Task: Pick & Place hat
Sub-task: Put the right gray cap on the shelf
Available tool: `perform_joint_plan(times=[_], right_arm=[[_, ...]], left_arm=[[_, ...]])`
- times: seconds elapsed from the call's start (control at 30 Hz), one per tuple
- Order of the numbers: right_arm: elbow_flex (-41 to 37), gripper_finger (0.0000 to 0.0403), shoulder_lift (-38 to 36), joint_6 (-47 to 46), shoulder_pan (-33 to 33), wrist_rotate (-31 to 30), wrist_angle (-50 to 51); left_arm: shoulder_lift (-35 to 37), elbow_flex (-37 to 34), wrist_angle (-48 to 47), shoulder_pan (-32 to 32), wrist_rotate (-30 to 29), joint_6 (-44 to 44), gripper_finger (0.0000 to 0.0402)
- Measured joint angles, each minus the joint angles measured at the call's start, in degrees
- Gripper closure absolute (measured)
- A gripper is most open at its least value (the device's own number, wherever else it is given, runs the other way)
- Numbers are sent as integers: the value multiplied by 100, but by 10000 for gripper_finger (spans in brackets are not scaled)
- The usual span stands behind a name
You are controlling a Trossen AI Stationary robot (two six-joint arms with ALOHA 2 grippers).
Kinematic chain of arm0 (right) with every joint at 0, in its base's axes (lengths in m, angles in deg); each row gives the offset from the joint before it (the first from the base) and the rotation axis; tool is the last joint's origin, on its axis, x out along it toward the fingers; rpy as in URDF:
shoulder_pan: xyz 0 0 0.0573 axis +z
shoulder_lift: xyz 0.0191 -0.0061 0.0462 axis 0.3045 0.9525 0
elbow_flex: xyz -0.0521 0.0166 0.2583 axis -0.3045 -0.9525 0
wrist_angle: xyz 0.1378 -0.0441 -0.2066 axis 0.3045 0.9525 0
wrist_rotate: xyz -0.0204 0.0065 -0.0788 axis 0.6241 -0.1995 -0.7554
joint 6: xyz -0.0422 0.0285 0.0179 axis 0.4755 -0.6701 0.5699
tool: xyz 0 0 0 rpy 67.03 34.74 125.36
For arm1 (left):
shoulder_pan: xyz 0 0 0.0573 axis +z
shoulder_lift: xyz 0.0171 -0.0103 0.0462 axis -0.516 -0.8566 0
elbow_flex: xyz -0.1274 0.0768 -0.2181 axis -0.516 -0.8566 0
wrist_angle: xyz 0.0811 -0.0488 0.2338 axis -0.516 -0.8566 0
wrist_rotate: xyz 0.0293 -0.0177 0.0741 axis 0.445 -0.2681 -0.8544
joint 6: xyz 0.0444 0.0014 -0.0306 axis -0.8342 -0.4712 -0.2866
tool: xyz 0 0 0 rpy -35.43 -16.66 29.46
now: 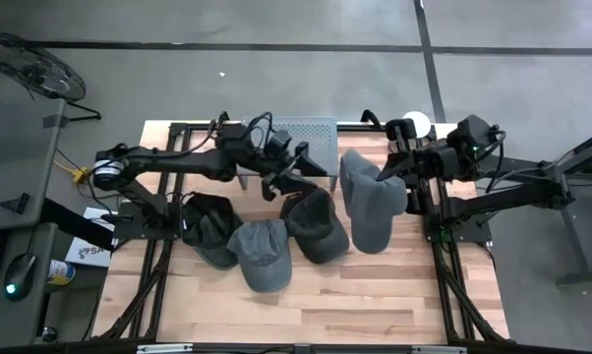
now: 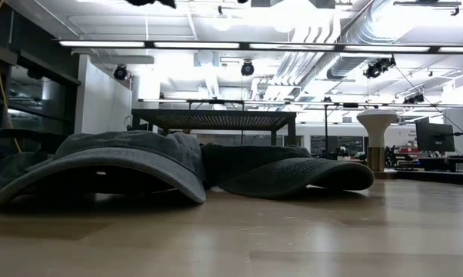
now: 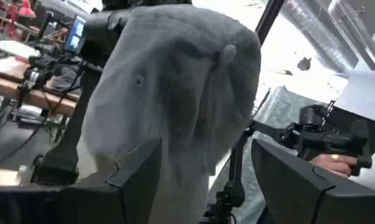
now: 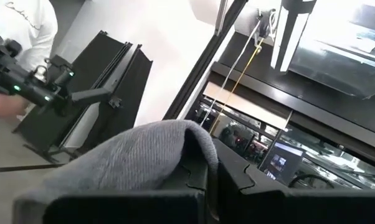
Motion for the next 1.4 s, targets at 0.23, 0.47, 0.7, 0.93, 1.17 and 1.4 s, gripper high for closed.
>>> perform_joint_plan(times=[0.23, 0.47, 0.7, 0.93, 1.17, 1.4], right_arm=[[0, 403, 0, -92, -359, -198, 102], [0, 403, 2, -57, -694, -459, 674], [0, 403, 2, -63, -844, -207, 841], [0, 403, 2, -243, -1037, 458, 898], [0, 403, 1, -532, -1183, 679, 928], [0, 403, 1, -542, -1183, 677, 1046]], left_arm=[[-144, 501, -369, -9, -567, -128, 156], [-144, 887, -1065, -47, -1509, -379, 156], [-148, 1090, -1727, -83, -1662, -1077, 156], [-148, 1090, -1730, -83, -1036, -2968, 156], [-148, 1090, -1813, -85, -1274, -4125, 156], [-148, 1090, -2001, -85, -1344, -4828, 156]])
